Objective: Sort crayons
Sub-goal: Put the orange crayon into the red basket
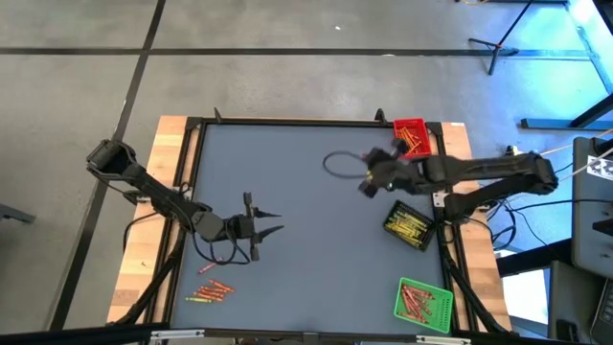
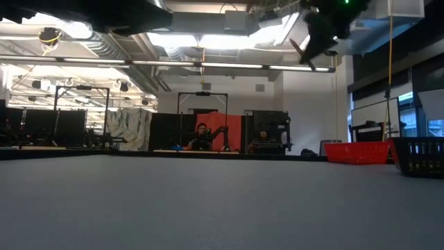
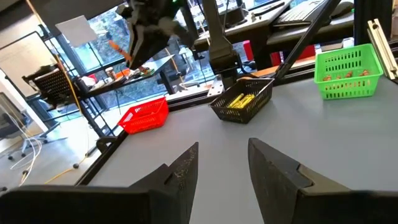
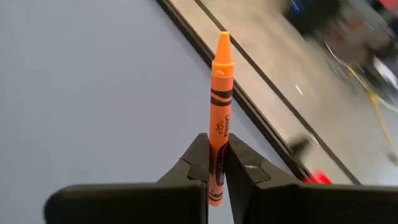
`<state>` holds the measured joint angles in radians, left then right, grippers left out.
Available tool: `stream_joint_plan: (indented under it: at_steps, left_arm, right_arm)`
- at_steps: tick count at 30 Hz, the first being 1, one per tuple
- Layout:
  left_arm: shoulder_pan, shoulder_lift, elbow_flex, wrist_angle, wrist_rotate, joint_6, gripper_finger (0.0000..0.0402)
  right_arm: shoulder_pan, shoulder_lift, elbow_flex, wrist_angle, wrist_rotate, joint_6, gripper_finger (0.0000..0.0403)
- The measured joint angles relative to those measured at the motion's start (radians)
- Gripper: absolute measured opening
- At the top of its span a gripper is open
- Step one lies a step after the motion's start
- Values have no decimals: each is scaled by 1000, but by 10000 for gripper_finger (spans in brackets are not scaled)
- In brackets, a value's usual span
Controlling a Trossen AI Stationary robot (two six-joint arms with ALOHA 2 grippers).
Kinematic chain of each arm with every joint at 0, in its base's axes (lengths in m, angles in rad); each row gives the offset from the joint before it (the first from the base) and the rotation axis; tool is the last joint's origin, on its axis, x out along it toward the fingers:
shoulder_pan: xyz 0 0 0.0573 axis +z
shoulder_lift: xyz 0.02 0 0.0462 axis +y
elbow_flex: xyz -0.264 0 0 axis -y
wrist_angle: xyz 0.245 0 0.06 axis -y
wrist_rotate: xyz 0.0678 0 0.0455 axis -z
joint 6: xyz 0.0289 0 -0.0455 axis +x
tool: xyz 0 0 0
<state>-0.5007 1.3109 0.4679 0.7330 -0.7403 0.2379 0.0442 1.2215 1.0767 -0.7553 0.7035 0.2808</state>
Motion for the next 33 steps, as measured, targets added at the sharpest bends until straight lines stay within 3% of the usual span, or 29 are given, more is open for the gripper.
stream_joint_plan:
  at_steps: [4, 10, 18, 27, 33]
  left_arm:
    - [0, 0, 0, 0, 1, 0, 124]
    - [0, 0, 0, 0, 1, -1, 124]
    - [0, 0, 0, 0, 1, -1, 124]
    - [0, 0, 0, 0, 1, -2, 124]
    - [0, 0, 0, 0, 2, -2, 124]
  right_arm:
    - [-123, -7, -1, -113, -1, 50, 27]
    - [-341, -7, -37, -130, -6, 54, 26]
    - [-602, -1, -147, -15, -51, 55, 31]
    - [-777, 86, -229, 80, -163, 47, 30]
    - [-831, 155, -265, 110, -166, 44, 30]
